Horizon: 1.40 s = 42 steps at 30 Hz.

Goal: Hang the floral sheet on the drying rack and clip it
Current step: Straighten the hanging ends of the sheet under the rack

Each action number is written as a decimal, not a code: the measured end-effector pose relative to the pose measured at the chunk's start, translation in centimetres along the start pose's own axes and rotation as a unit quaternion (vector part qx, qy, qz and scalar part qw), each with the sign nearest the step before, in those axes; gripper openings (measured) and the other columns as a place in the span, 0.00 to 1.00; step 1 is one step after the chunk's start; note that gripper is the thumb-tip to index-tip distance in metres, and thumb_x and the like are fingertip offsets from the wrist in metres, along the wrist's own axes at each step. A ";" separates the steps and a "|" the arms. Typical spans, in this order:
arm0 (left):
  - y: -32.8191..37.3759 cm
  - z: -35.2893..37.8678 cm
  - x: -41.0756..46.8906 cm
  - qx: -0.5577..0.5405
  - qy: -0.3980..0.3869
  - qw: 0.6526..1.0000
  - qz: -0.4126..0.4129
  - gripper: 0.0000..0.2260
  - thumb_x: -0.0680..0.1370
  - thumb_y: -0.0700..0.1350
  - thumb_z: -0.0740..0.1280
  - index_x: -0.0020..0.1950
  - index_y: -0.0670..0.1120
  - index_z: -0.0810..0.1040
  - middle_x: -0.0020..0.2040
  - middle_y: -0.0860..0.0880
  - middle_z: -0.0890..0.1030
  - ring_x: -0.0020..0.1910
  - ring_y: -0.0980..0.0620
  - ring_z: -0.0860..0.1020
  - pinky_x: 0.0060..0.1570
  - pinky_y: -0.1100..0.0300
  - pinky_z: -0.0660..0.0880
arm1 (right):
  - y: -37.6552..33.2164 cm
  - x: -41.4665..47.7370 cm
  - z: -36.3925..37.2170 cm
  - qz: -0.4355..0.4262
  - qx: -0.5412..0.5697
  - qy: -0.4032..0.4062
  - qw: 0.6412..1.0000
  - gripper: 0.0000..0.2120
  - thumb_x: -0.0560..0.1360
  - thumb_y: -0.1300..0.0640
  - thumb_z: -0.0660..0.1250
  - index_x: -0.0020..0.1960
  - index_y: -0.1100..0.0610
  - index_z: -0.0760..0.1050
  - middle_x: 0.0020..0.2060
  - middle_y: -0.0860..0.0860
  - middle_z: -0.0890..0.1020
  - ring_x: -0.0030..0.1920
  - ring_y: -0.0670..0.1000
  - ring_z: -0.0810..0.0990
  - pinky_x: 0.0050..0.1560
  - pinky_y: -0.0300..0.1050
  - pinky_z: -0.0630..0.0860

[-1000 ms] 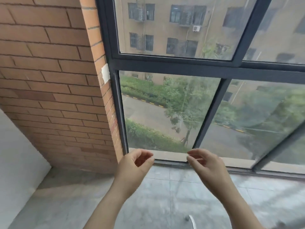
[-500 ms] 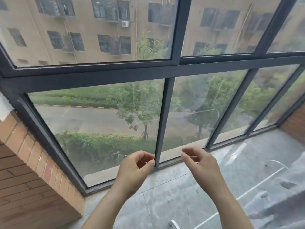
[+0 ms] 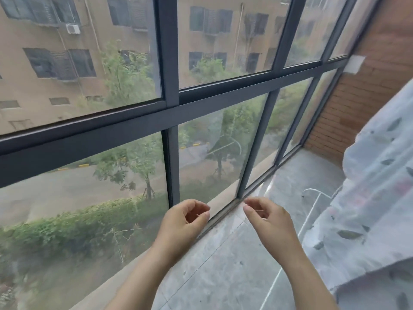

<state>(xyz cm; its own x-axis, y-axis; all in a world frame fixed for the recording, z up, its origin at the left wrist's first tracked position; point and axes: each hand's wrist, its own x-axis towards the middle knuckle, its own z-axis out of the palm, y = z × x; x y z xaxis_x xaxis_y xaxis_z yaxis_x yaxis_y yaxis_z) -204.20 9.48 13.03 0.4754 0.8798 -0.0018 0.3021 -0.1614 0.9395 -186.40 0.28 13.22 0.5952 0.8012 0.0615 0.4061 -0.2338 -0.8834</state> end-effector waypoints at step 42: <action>12.3 36.1 46.3 0.031 -0.507 0.836 0.209 0.03 0.75 0.44 0.68 0.45 0.52 0.81 0.38 0.50 0.82 0.33 0.60 0.75 0.31 0.70 0.70 | 11.6 29.8 -18.8 0.288 -0.078 0.464 0.834 0.06 0.75 0.56 0.67 0.50 0.50 0.80 0.40 0.40 0.79 0.43 0.30 0.75 0.36 0.40 0.77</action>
<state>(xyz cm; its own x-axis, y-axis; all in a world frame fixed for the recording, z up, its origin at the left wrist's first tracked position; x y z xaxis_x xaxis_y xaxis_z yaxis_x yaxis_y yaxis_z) -148.61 32.09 12.12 0.9964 -0.0852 0.0041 -0.0389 -0.4107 0.9109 -150.90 11.13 13.49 0.9735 -0.2242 0.0453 -0.0905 -0.5596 -0.8238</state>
